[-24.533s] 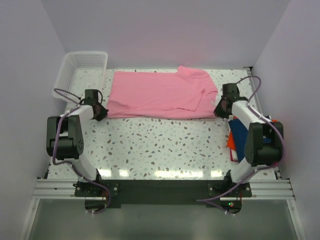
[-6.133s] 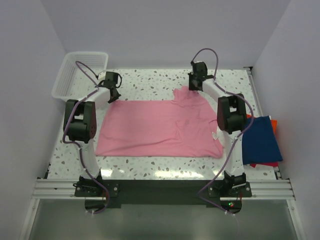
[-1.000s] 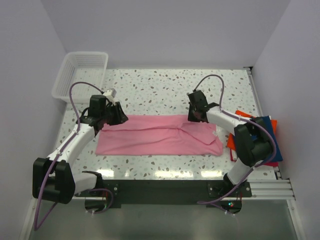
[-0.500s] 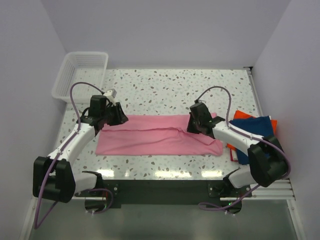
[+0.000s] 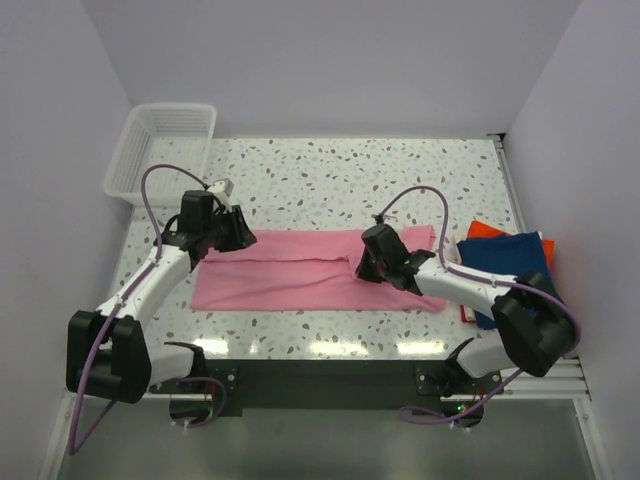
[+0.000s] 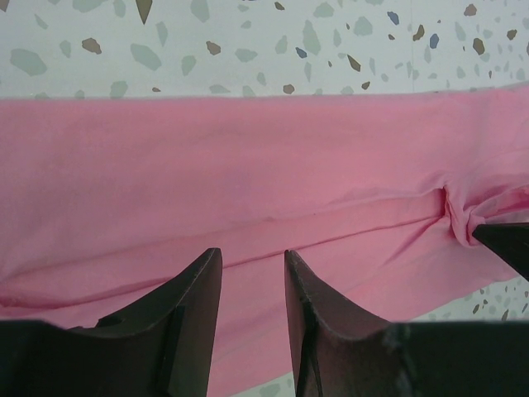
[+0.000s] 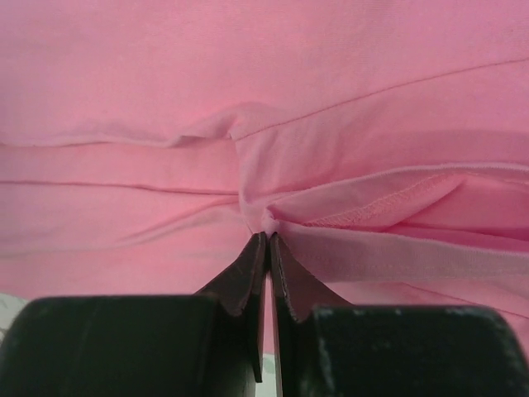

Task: Fold and stack the t-shirts
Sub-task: Fold the tshirt

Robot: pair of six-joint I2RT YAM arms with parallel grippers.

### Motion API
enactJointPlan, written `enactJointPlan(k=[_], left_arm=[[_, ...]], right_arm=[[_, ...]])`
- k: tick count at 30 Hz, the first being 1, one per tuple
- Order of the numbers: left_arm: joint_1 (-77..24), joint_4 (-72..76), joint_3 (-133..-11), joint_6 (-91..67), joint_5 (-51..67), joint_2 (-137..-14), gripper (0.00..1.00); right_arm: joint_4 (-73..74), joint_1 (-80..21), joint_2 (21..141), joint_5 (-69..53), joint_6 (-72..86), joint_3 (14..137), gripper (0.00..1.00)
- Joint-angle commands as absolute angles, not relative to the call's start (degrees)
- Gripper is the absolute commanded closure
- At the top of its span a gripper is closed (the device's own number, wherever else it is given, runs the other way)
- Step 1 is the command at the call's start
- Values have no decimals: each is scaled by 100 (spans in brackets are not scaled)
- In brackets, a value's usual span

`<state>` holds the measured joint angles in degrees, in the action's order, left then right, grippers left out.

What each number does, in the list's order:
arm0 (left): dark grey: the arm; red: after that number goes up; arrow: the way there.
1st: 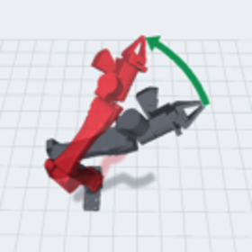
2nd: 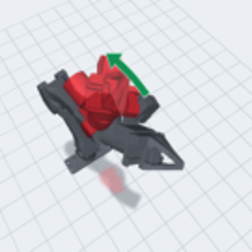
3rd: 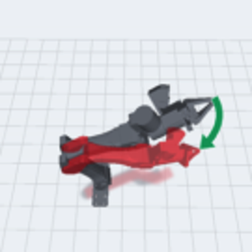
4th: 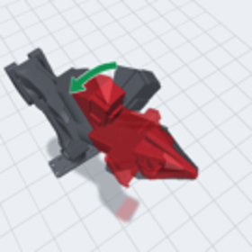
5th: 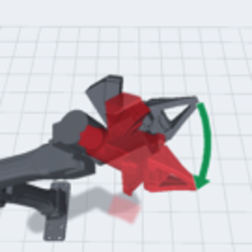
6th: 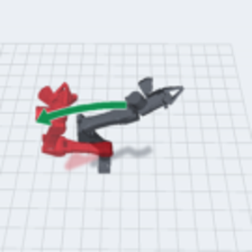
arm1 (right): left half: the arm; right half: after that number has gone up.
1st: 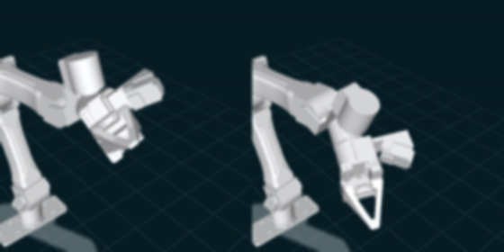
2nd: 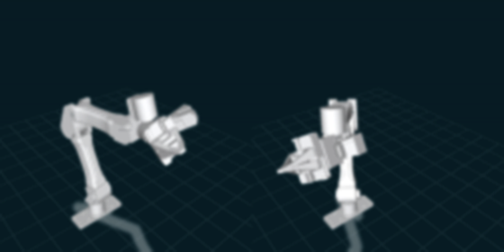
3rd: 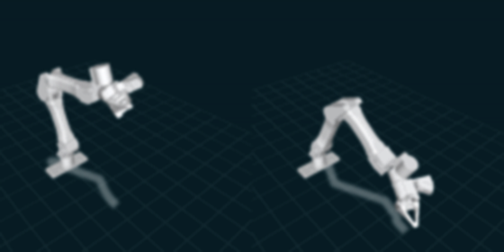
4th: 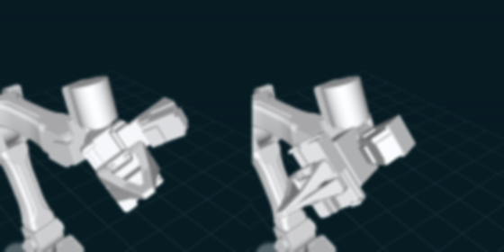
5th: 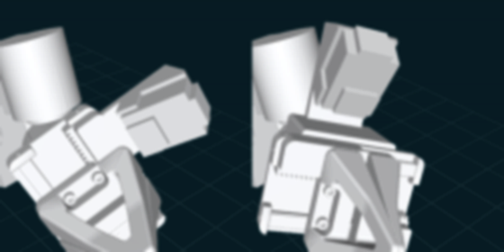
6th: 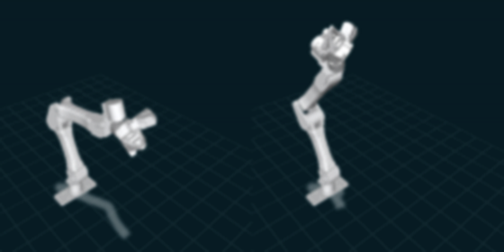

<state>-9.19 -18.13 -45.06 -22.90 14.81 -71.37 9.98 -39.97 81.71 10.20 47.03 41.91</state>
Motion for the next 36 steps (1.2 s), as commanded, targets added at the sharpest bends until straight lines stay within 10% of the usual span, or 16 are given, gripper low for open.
enactJointPlan(k=[1,8,15,36], left_arm=[[-949,-1784,-4430,-2127,1547,-7154,59],[-949,-1723,-4421,-2127,1705,-7216,60],[-1317,-1486,-4456,-2355,2215,-7321,57],[-4588,-694,-6828,-3270,1178,-10318,55]], right_arm=[[502,-4131,7989,1397,5027,4078,91],[220,-4315,7919,1319,5089,3955,87],[842,-4324,7217,1546,4782,4218,49],[2400,-1951,7418,1397,3410,4825,54]])
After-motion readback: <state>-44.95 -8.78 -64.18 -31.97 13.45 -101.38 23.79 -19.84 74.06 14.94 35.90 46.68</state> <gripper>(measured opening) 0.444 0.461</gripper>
